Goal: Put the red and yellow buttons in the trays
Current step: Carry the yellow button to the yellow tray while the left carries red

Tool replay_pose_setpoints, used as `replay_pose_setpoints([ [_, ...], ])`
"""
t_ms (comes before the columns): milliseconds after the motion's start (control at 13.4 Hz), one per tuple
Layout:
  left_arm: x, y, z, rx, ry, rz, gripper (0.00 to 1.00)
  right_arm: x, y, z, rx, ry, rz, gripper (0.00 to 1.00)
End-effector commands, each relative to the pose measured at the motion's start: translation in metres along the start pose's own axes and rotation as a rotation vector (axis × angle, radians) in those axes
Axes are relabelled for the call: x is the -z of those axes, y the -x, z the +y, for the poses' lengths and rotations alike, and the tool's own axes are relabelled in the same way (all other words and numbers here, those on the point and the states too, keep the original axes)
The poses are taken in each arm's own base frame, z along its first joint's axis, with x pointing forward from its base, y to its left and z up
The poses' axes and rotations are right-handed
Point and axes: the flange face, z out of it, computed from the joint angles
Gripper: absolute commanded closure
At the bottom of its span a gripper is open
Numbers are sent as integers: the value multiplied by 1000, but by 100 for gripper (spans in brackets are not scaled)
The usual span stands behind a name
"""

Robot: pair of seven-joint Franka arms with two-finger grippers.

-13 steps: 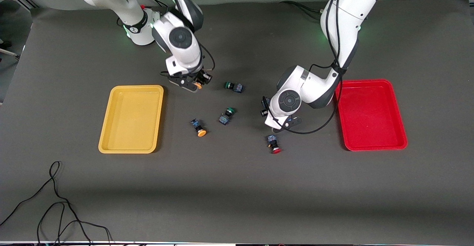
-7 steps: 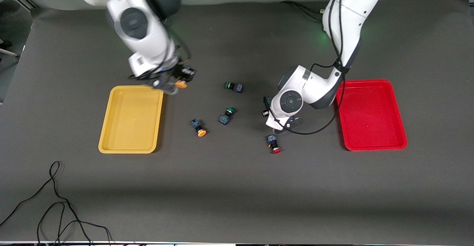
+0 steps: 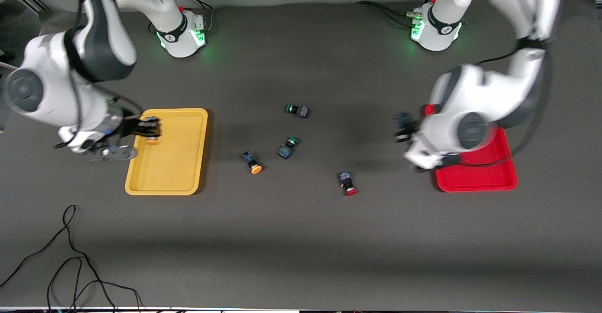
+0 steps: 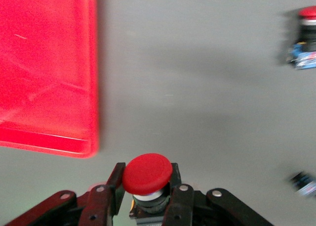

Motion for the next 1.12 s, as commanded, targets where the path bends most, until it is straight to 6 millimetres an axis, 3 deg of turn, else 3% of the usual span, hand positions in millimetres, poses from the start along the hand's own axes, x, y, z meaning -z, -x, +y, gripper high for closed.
replay_pose_setpoints([
  [0, -25, 5, -89, -100, -10, -15, 100, -52, -10, 23, 54, 33, 25, 81],
  [150, -59, -8, -153, -146, 34, 5, 100, -103, -2, 43, 63, 48, 74, 81],
  [225, -80, -11, -175, -170, 48, 31, 100, -126, 3, 58, 61, 59, 90, 81],
  [449, -149, -3, -202, -176, 28, 94, 100, -172, -3, 85, 57, 114, 77, 81],
  [674, -192, 0, -198, -180, 38, 113, 100, -203, -8, 92, 48, 81, 59, 78],
  [749, -197, -1, -199, -179, 40, 104, 92, -212, -8, 95, 45, 71, 53, 67],
  [824, -195, 0, -196, -183, 38, 106, 74, -216, -11, 96, 31, 61, 51, 36],
  [898, -191, 0, -195, -177, 36, 105, 12, -213, -15, 94, 26, 56, 54, 0],
  [973, -186, -1, -194, -178, 35, 104, 0, -208, -17, 91, 25, 46, 51, 0],
  [1048, -169, -5, -192, -176, 33, 116, 0, -199, -21, 86, 26, 28, 39, 0],
])
